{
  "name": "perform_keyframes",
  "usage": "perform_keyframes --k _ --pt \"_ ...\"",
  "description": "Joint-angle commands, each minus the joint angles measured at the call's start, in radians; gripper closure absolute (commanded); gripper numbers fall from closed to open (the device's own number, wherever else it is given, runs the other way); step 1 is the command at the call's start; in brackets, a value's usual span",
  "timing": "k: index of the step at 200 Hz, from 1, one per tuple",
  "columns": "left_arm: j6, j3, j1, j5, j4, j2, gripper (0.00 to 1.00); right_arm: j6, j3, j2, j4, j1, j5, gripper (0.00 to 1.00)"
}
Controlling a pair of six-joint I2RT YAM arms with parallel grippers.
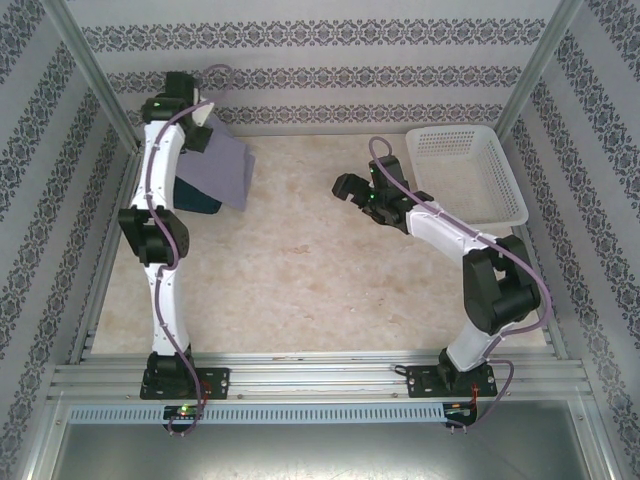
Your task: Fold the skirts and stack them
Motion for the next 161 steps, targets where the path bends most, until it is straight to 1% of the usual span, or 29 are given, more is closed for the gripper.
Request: perform_keyframes --k 1,17,31,60,85,109,129,134,145,148,155,161 --pt "0.1 0.042 0.078 0.142 -0.05 -0.001 1.0 -0.012 0.064 0.016 -0.106 -0.008 0.037 0.02" --pt "0.115 0.043 0.139 0.192 -0.028 -0.001 1.0 -0.025 0.09 0.022 -0.169 -0.006 0.045 0.02" --pt "0.122 0.059 0.196 0.272 -0.027 -0.002 1.0 -0.031 0.097 0.02 -0.209 -0.003 0.065 0.02" --pt "0.174 0.064 0.275 0.391 -0.025 0.004 1.0 -0.016 0.09 0.011 -0.234 -0.002 0.098 0.02" --pt "0.19 0.067 0.322 0.41 0.004 0.035 1.0 -0.012 0.107 0.017 -0.258 -0.002 0.115 0.02" --pt "0.187 0.066 0.344 0.47 0.011 0.069 1.0 -0.013 0.12 0.013 -0.278 -0.002 0.13 0.02" --pt "0.155 0.063 0.343 0.422 0.053 0.104 1.0 -0.015 0.123 0.004 -0.29 0.0 0.147 0.02" --pt "0.138 0.058 0.342 0.391 0.08 0.111 0.92 -0.015 0.123 0.001 -0.293 -0.001 0.15 0.02" --pt "0.087 0.045 0.343 0.302 0.159 0.122 0.86 -0.015 0.119 -0.008 -0.298 0.0 0.162 0.02" --pt "0.079 0.047 0.342 0.289 0.172 0.125 0.81 -0.016 0.117 -0.011 -0.299 0.0 0.165 0.02" --pt "0.049 0.047 0.342 0.259 0.207 0.129 0.6 -0.018 0.112 -0.018 -0.302 0.0 0.174 0.02" --pt "0.02 0.048 0.342 0.251 0.231 0.13 0.51 -0.019 0.106 -0.026 -0.305 0.0 0.185 0.02"
